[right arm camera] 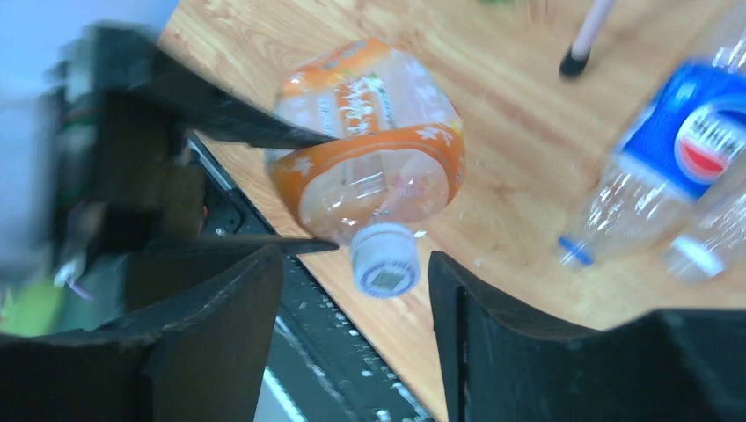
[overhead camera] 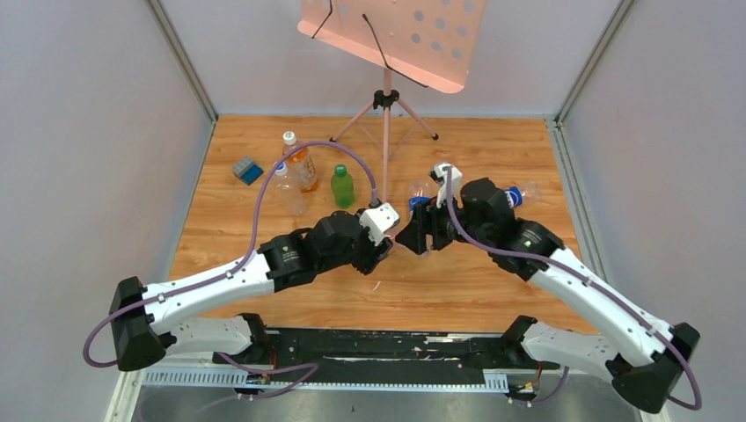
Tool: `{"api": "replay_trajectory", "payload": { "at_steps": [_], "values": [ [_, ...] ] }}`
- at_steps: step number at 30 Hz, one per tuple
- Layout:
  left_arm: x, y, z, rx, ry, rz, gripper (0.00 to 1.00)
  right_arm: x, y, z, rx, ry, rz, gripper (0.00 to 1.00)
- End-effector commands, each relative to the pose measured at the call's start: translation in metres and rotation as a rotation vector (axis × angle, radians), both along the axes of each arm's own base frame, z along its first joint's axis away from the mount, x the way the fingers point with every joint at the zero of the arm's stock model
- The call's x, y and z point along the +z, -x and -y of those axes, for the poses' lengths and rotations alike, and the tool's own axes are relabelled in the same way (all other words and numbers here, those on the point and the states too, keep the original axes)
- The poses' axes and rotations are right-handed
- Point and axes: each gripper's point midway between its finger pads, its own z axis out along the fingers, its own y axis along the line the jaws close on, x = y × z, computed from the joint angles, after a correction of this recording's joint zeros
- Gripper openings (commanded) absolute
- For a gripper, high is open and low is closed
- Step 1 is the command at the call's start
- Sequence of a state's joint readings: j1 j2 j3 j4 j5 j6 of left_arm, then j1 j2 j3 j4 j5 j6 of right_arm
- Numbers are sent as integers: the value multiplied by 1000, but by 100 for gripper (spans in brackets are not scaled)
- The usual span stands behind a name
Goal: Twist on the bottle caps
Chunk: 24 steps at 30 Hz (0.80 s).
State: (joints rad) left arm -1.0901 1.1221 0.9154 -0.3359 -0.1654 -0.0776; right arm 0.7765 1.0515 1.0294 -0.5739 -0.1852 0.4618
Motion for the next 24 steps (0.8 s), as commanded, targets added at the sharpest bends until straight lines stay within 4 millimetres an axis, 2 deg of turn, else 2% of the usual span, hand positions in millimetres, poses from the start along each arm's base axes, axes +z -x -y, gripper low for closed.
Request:
{"api": "replay_trajectory", "payload": {
  "at_steps": [1, 5, 10, 11, 12, 13, 14, 15, 16, 17, 18, 19, 21, 24],
  "values": [
    [26, -12, 0, 31, 124, -29, 0, 60, 10, 7, 286, 3, 527, 69],
    [32, -13, -9, 35, 190, -81, 0, 59, 17, 18, 352, 47, 686, 82],
    [47, -22, -22, 95, 374, -71, 0, 49, 18, 17, 384, 62, 709, 84],
    [43, -25, -33, 135, 399, -53, 0, 45, 16, 17, 375, 64, 703, 84],
    [51, -31, -36, 167, 456, -26, 0, 43, 15, 17, 369, 62, 702, 84],
    [44, -32, -47, 195, 486, -14, 0, 41, 15, 16, 362, 52, 701, 84],
    [56, -41, -54, 236, 563, 25, 0, 39, 15, 15, 357, 41, 698, 84],
    [47, -40, -63, 264, 596, 22, 0, 37, 15, 14, 351, 29, 697, 84],
    [60, -48, -71, 296, 667, 73, 0, 31, 15, 14, 347, 22, 692, 83],
    [49, -46, -78, 316, 695, 73, 0, 27, 15, 14, 344, 16, 691, 84],
    [63, -52, -86, 338, 762, 126, 0, 26, 16, 14, 340, 8, 692, 83],
    [58, -52, -91, 349, 804, 141, 0, 23, 17, 14, 337, 3, 689, 84],
    [63, -56, -101, 380, 865, 179, 0, 21, 17, 16, 318, -8, 687, 83],
    [58, -65, -114, 448, 913, 196, 0, 17, 17, 19, 300, -7, 686, 83]
  ]
}}
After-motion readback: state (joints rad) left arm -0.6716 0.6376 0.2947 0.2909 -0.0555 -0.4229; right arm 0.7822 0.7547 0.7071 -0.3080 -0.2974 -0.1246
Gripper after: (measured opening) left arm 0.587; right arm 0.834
